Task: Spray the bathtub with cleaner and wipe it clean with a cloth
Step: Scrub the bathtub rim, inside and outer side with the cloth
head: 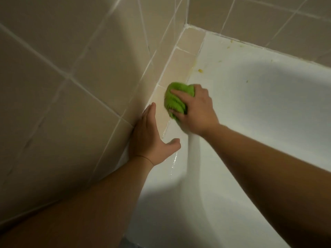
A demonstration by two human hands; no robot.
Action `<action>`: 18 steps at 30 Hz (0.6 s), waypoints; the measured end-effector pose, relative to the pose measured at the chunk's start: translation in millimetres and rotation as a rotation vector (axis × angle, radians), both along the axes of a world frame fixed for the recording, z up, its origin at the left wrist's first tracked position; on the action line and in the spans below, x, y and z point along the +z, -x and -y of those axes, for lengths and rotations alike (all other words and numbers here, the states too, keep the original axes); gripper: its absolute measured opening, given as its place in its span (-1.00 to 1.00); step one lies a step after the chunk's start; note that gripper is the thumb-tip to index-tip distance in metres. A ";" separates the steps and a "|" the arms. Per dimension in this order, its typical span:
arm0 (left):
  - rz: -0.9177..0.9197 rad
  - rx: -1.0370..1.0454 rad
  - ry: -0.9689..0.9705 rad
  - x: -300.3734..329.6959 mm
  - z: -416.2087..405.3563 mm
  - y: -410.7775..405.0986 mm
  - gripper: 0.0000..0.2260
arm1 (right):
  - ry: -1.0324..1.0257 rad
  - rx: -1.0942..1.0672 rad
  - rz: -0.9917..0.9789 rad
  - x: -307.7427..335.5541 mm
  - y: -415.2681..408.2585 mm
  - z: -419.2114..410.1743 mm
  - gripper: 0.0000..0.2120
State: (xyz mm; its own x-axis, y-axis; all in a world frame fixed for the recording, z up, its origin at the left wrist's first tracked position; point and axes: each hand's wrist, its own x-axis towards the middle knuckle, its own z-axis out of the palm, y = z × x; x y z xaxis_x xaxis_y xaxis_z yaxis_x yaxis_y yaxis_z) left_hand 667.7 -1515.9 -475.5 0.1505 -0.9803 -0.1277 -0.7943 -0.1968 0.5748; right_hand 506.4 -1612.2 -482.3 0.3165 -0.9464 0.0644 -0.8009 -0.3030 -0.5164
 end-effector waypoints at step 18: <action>0.187 -0.081 0.089 -12.1 27.2 9.8 0.10 | -0.023 -0.246 -0.024 3.3 2.2 76.3 -0.46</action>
